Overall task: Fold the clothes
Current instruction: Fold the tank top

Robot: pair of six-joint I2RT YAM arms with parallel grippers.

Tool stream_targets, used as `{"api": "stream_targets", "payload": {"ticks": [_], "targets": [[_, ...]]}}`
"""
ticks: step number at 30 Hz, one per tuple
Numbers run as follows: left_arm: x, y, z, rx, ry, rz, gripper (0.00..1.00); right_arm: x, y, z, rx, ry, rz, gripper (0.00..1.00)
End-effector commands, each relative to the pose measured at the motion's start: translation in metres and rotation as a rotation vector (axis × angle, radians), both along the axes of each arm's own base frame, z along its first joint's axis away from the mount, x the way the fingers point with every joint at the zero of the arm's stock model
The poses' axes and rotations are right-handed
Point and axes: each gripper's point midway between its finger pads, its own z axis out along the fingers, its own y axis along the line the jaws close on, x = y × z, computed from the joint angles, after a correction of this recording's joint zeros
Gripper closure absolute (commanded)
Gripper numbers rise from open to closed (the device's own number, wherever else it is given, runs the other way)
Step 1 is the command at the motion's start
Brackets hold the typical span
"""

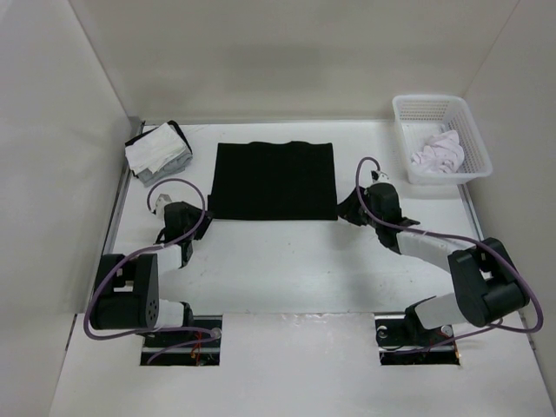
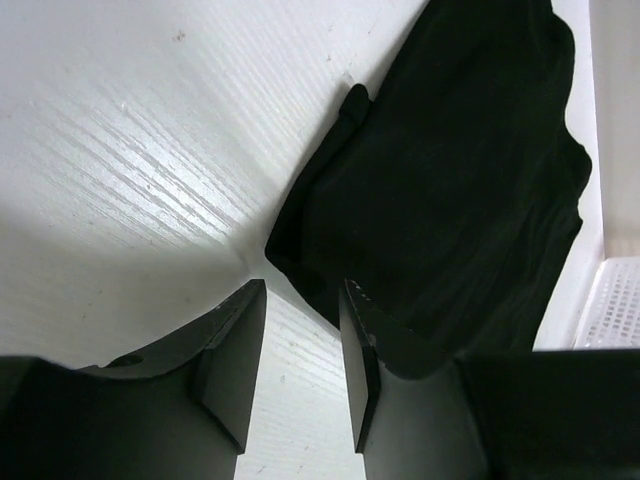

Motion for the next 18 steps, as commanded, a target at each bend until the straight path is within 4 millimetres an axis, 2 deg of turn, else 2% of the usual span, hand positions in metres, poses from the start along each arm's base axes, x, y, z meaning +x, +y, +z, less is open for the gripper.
{"api": "stream_targets", "payload": {"ticks": [1,7,10,18], "targets": [[0.021,-0.002,0.022,-0.032,-0.084,0.009,0.67,0.01,0.002,0.012,0.023,-0.062,-0.026,0.65],[0.028,0.003,0.016,-0.025,-0.068,0.043,0.82,0.015,-0.01,-0.012,-0.003,0.021,-0.099,0.57],[0.027,0.006,0.015,-0.014,-0.065,0.063,0.89,0.014,-0.008,-0.027,-0.016,0.081,-0.096,0.56],[0.025,0.009,0.011,0.007,-0.058,0.08,0.94,0.01,-0.01,-0.044,-0.016,0.149,-0.12,0.56]]}}
